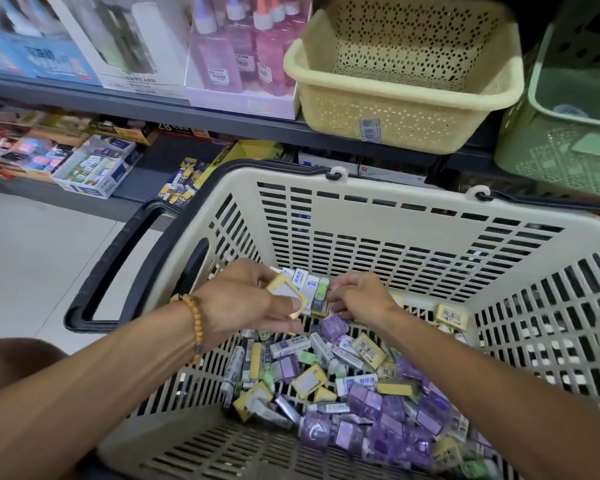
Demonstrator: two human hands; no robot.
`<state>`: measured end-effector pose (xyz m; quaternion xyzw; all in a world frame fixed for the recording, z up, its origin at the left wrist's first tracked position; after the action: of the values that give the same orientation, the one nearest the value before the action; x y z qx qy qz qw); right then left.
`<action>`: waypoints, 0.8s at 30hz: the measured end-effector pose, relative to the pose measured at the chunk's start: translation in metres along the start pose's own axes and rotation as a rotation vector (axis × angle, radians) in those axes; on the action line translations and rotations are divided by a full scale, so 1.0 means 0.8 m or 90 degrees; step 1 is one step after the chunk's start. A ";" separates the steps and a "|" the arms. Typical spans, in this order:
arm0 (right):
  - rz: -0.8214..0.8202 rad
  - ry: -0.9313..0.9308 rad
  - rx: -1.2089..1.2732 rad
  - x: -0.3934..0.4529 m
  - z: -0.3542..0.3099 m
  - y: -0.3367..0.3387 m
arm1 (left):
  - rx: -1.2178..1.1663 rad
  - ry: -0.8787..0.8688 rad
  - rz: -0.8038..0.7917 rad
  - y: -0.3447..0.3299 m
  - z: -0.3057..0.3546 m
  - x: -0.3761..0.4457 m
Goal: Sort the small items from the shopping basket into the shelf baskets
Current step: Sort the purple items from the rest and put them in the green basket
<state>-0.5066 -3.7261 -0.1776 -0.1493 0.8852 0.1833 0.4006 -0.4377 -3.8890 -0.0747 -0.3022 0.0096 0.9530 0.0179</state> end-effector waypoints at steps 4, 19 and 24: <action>-0.054 0.089 -0.003 -0.037 -0.030 0.004 | 0.193 -0.049 0.019 0.002 0.006 0.008; 0.097 0.134 -0.169 -0.114 -0.023 0.135 | 0.860 -0.334 -0.495 -0.145 -0.046 0.068; 0.087 0.192 -0.200 -0.124 -0.032 0.129 | 1.130 -0.383 -0.592 -0.161 -0.093 0.078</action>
<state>-0.5027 -3.6337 -0.0651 -0.1752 0.9037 0.3212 0.2225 -0.4406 -3.7604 -0.1728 0.0951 0.5838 0.5388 0.5998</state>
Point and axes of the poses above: each hand's wrist, its own x-axis towards the middle knuckle, its own y-axis out of the back of the hand, z = x × y, the point moved 7 cm from there along x, towards the middle knuckle, and after that the axes turned 13 degrees about -y, right-handed, at the moved point
